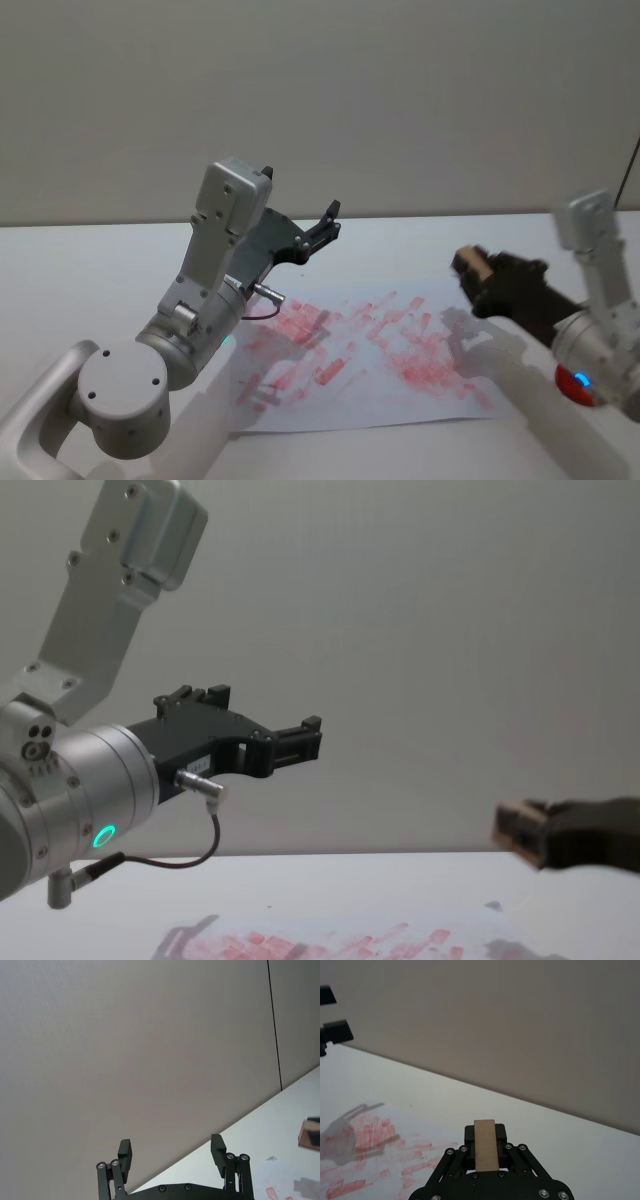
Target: Use the one hand to pick up the stamp and affix it onto the A4 paper.
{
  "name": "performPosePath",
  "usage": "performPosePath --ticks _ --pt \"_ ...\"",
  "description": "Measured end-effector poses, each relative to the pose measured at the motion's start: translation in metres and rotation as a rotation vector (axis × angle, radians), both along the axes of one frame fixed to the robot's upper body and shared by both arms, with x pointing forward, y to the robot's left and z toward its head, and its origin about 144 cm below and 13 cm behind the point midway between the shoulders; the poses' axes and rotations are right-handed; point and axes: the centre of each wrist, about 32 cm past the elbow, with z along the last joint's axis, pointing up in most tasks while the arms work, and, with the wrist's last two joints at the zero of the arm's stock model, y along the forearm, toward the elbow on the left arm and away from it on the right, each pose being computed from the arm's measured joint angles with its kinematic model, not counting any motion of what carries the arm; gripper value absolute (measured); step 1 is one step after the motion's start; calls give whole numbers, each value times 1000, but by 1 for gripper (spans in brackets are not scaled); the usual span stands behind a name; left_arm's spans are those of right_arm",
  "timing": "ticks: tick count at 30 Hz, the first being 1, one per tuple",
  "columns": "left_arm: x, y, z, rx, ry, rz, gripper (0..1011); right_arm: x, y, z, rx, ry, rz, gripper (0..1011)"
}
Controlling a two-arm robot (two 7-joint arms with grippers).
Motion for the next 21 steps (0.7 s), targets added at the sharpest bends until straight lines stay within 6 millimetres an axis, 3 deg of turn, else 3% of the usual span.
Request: performPosePath --ticks 8,21 --pt "0 0 0 0 0 0 1001 -23 -22 17 51 -25 -99 218" --pt "0 0 0 0 0 0 1001 -66 -56 11 35 78 -205 218"
